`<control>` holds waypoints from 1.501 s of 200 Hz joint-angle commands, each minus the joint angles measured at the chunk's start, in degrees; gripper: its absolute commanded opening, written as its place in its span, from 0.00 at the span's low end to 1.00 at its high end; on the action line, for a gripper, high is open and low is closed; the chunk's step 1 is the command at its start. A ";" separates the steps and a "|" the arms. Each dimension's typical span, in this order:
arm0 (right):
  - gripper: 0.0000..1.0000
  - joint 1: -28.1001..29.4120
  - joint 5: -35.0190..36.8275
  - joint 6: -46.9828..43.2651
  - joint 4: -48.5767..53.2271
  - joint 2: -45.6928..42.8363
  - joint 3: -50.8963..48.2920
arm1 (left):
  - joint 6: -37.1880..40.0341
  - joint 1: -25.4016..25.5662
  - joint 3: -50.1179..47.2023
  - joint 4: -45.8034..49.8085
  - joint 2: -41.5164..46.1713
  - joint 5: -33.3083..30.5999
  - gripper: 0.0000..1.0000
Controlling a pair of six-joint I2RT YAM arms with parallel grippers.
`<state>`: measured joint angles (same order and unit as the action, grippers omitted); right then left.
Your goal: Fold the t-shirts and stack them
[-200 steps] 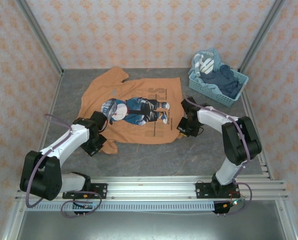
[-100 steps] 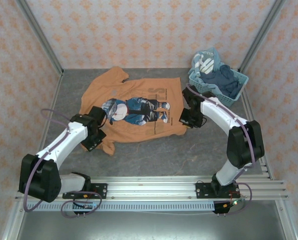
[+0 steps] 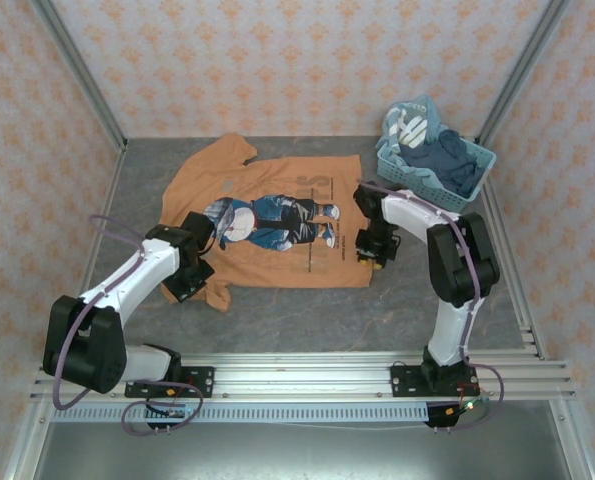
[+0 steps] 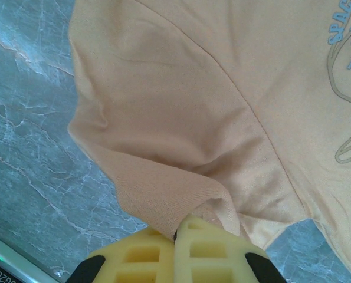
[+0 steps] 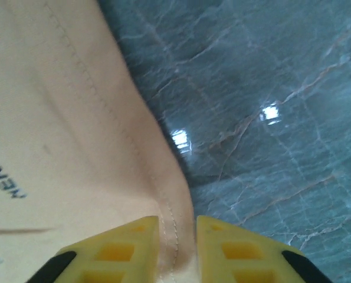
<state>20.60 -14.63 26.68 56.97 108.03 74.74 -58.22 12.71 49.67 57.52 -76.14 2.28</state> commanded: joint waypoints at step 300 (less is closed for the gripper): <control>0.00 0.16 8.88 12.41 -3.18 -17.51 -20.16 | -0.33 9.64 -5.67 9.23 5.56 6.12 0.00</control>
<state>21.54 -12.69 42.81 47.07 93.67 56.45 -56.66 17.82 46.02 60.62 -72.14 6.22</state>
